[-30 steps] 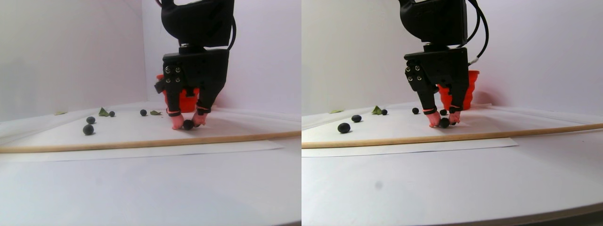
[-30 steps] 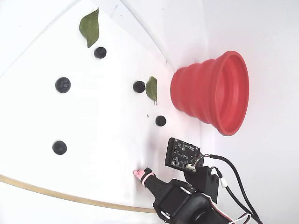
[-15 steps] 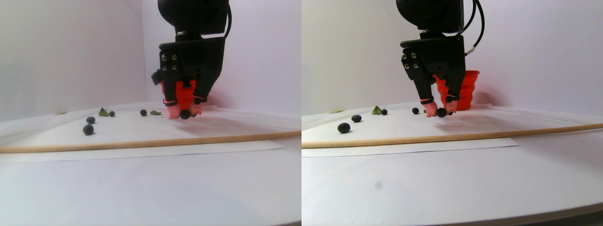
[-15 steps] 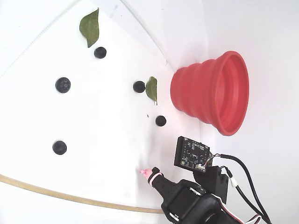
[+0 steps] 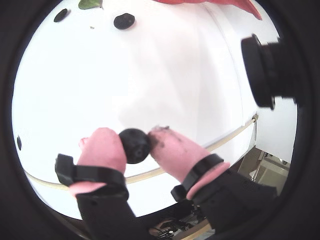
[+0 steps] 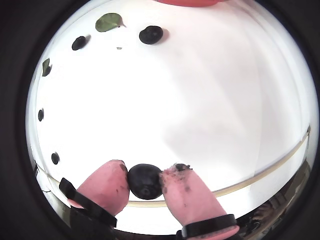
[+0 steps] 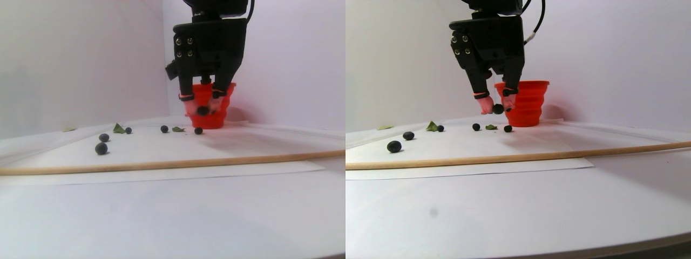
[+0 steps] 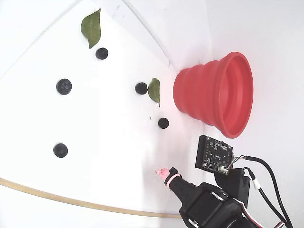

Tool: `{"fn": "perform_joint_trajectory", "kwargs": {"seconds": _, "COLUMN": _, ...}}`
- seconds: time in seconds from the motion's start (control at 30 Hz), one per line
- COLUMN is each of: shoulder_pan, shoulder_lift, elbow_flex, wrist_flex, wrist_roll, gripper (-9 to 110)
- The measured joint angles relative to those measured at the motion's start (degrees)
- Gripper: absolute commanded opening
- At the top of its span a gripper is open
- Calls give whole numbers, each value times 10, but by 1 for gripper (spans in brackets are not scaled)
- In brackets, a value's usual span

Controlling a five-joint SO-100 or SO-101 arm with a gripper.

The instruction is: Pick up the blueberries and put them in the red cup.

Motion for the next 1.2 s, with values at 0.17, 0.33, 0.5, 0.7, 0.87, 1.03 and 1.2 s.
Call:
{"fn": "perform_joint_trajectory", "kwargs": {"seconds": 0.17, "shoulder_pan": 0, "shoulder_lift": 24, "elbow_flex": 0, "wrist_flex": 8, "wrist_roll": 0, "gripper": 11}}
{"fn": "perform_joint_trajectory", "kwargs": {"seconds": 0.33, "shoulder_pan": 0, "shoulder_lift": 47, "elbow_flex": -1, "wrist_flex": 18, "wrist_roll": 0, "gripper": 11}}
{"fn": "perform_joint_trajectory", "kwargs": {"seconds": 0.5, "shoulder_pan": -10, "shoulder_lift": 68, "elbow_flex": -1, "wrist_flex": 25, "wrist_roll": 0, "gripper": 11}}
{"fn": "perform_joint_trajectory", "kwargs": {"seconds": 0.7, "shoulder_pan": -11, "shoulder_lift": 78, "elbow_flex": -11, "wrist_flex": 25, "wrist_roll": 0, "gripper": 11}}
{"fn": "perform_joint_trajectory", "kwargs": {"seconds": 0.87, "shoulder_pan": -11, "shoulder_lift": 78, "elbow_flex": -35, "wrist_flex": 25, "wrist_roll": 0, "gripper": 11}}
{"fn": "perform_joint_trajectory", "kwargs": {"seconds": 1.03, "shoulder_pan": -12, "shoulder_lift": 78, "elbow_flex": -56, "wrist_flex": 25, "wrist_roll": -6, "gripper": 11}}
{"fn": "perform_joint_trajectory", "kwargs": {"seconds": 1.2, "shoulder_pan": -12, "shoulder_lift": 78, "elbow_flex": -76, "wrist_flex": 25, "wrist_roll": -9, "gripper": 11}}
